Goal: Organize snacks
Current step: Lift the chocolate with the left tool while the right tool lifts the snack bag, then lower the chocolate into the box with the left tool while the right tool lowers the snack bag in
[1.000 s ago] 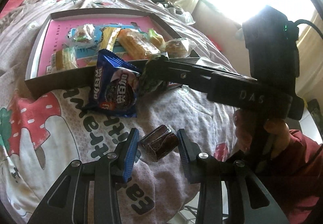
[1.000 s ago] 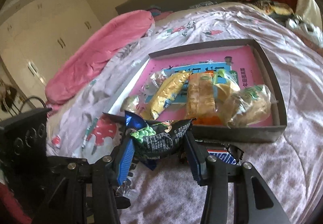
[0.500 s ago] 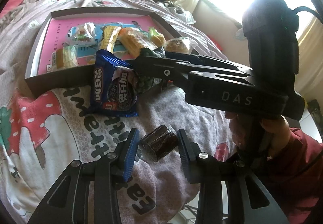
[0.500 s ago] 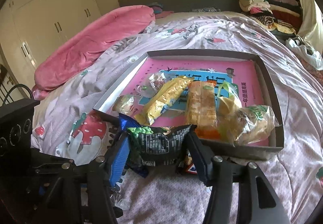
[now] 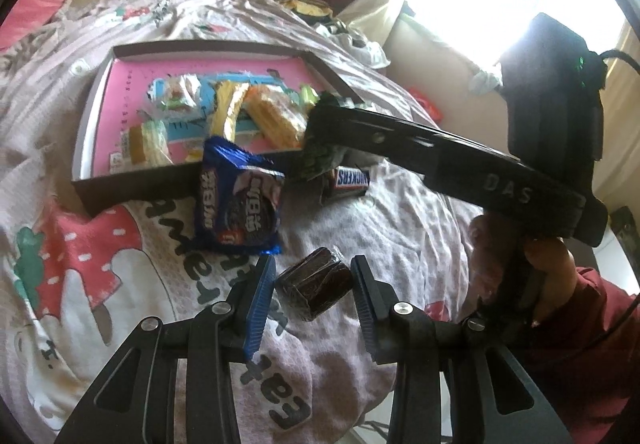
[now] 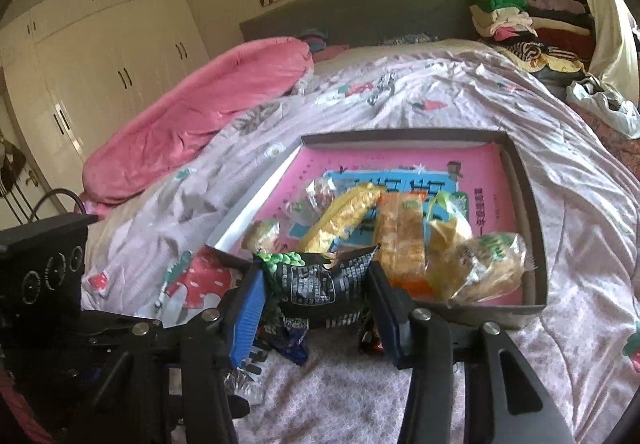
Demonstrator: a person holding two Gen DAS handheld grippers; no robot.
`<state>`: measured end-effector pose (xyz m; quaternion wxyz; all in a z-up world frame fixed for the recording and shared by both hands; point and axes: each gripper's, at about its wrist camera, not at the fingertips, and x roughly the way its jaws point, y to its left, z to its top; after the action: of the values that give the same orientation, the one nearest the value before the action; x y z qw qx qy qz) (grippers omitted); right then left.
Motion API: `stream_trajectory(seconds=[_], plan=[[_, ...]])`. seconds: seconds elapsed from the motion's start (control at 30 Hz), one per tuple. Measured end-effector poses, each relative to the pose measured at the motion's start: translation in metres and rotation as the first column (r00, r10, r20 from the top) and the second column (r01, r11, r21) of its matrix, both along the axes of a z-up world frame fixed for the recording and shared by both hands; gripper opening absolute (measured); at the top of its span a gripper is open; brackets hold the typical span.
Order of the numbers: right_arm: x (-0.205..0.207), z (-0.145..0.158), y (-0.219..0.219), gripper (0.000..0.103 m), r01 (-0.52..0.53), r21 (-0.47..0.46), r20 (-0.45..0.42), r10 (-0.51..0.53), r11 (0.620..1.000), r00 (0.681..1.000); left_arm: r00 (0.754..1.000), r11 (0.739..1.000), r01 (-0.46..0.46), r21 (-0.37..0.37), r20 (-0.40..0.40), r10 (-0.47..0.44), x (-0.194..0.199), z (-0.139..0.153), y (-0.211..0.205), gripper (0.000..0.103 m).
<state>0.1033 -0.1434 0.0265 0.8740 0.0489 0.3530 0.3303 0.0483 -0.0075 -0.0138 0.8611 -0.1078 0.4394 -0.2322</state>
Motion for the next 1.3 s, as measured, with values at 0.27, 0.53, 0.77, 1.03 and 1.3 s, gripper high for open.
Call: stream_trajectory(seconds=[0.27,0.53,0.77,1.03,1.3], plan=[[0.002,0.015,-0.016,0.049,0.059,0.029,0.025,-0.06,0.998,0.998,0.998,0.998,-0.057,-0.013,0.04,0.057,0.0,0.015,0.013,0.04],[0.004,0.027,-0.022,0.049,0.102,0.043,0.057,-0.104,0.994,0.993,0.99,0.992,-0.125,-0.014,0.07,0.126,0.007,0.028,0.03,0.04],[0.005,0.031,-0.022,0.049,0.122,0.049,0.068,-0.125,0.991,0.99,0.978,0.981,-0.195,-0.003,0.077,0.194,0.02,0.035,0.044,0.04],[0.004,0.033,-0.02,0.049,0.139,0.043,0.077,-0.142,0.989,0.987,0.967,0.972,-0.237,0.006,0.099,0.235,0.034,0.045,0.046,0.04],[0.006,0.036,-0.017,0.049,0.151,0.038,0.087,-0.154,0.988,0.984,0.955,0.961,-0.277,0.016,0.111,0.274,0.049,0.05,0.046,0.04]])
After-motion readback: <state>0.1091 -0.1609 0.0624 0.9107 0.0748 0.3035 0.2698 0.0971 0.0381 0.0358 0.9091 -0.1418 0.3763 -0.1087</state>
